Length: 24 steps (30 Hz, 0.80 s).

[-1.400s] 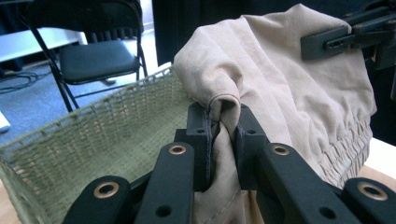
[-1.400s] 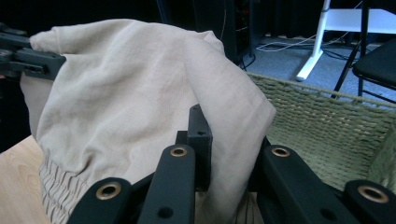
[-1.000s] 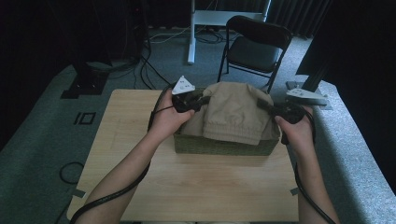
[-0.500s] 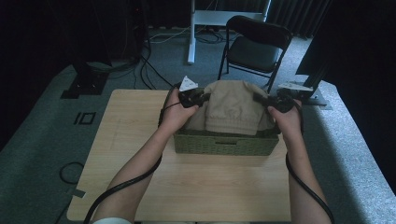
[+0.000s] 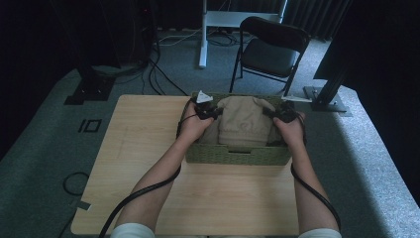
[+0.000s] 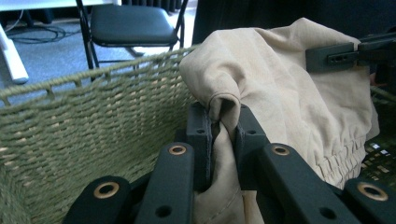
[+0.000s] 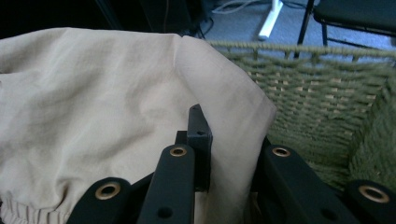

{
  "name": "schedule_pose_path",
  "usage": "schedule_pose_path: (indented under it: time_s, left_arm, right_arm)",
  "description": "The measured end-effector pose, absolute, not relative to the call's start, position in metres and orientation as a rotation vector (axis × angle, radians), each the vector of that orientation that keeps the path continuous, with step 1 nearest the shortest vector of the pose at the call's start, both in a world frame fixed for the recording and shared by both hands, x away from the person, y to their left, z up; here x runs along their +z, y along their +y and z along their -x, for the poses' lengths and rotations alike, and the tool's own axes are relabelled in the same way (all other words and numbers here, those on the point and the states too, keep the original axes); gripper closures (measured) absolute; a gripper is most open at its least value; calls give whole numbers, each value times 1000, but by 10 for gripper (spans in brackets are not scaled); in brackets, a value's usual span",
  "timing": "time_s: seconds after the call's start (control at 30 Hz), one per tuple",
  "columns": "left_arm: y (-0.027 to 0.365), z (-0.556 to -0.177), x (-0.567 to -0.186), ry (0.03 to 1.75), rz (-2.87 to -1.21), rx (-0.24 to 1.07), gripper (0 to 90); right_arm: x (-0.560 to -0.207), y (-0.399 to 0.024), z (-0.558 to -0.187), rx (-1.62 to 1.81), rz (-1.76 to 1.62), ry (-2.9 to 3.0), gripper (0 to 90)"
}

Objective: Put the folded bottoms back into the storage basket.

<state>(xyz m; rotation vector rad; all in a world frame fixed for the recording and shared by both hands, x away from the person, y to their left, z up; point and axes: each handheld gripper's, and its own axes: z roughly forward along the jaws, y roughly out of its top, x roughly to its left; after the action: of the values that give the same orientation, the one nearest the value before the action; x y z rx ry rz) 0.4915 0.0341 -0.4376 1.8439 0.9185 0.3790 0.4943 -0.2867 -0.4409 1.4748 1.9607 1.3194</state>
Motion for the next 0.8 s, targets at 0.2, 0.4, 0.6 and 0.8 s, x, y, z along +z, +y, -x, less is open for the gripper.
schedule_pose_path:
  time_s: [0.2, 0.4, 0.6, 0.8]
  left_arm:
    - [33, -500, -453, 962, -1890, 383, 811]
    - [32, -506, -463, 1006, -1919, 395, 806]
    - [29, -515, -471, 1036, -1935, 386, 801]
    - [25, -523, -477, 1086, -1945, 371, 782]
  right_arm:
    - [-458, -279, -500, 1241, -1506, 1999, 799]
    - [-465, -273, -506, 1176, -1531, 2030, 798]
    - [-472, -265, -518, 1083, -1556, 2051, 794]
    - [-480, -266, -527, 1056, -1601, 2060, 779]
